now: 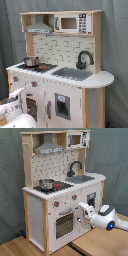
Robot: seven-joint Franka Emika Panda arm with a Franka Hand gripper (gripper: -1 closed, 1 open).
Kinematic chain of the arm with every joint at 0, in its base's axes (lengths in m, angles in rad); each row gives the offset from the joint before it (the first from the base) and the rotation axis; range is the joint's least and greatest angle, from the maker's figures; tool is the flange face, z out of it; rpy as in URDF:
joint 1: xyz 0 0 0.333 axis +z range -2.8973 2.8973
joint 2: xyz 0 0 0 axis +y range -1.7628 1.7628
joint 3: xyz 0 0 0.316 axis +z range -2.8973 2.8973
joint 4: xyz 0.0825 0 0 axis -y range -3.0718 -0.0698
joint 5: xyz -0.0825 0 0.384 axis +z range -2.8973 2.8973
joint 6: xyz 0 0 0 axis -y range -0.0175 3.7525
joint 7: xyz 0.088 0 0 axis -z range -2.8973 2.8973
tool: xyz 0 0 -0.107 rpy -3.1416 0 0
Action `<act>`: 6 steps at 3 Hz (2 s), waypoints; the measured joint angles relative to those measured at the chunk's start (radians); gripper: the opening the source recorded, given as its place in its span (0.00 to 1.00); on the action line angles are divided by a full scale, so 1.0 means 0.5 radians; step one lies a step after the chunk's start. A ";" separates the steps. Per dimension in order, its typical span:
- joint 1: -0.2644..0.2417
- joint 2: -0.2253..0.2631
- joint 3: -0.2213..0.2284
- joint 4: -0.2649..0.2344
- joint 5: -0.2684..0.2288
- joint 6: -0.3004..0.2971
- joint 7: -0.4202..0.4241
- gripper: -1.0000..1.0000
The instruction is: Play with the kitchen
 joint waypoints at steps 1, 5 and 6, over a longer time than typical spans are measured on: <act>-0.100 0.000 -0.005 0.138 0.000 -0.098 0.050 1.00; -0.245 0.018 -0.059 0.346 -0.006 -0.274 0.103 0.00; -0.142 0.056 -0.031 0.337 -0.006 -0.452 0.105 0.00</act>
